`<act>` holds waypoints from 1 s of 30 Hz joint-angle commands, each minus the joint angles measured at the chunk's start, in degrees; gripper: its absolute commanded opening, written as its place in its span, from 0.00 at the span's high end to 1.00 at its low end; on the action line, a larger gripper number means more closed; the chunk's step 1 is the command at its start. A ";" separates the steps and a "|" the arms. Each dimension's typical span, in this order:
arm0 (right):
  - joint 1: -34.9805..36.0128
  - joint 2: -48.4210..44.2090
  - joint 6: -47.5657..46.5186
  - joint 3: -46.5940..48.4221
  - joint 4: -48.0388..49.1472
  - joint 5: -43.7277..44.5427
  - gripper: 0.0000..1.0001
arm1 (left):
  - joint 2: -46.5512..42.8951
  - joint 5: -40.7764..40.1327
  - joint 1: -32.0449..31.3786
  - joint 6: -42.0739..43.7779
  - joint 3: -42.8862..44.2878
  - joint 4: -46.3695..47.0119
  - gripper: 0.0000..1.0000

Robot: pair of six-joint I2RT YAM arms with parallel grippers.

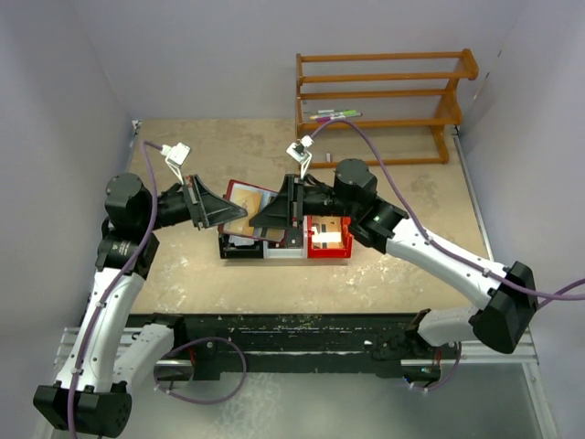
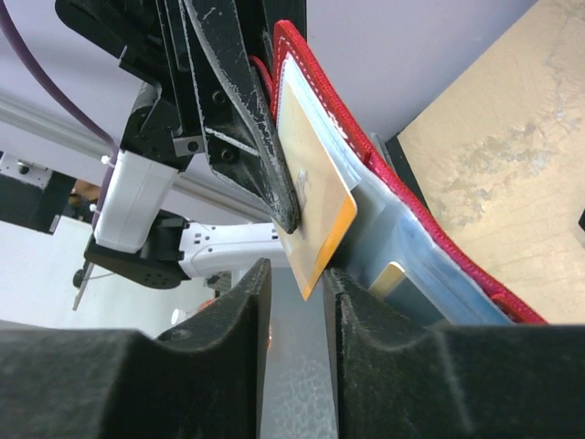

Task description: Take the credit cards out of the card holder

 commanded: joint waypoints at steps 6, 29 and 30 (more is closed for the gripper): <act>0.06 0.80 7.69 -1.80 15.22 -3.31 0.93 | -1.58 2.14 -0.14 -2.99 1.01 6.02 1.00; -0.54 -2.92 11.94 -8.09 25.23 -5.19 1.00 | -3.08 5.69 -0.14 -12.26 0.00 15.54 0.79; -0.53 -3.33 11.96 -9.51 25.31 -5.14 1.00 | -3.04 5.76 -0.14 -12.47 0.05 15.74 0.78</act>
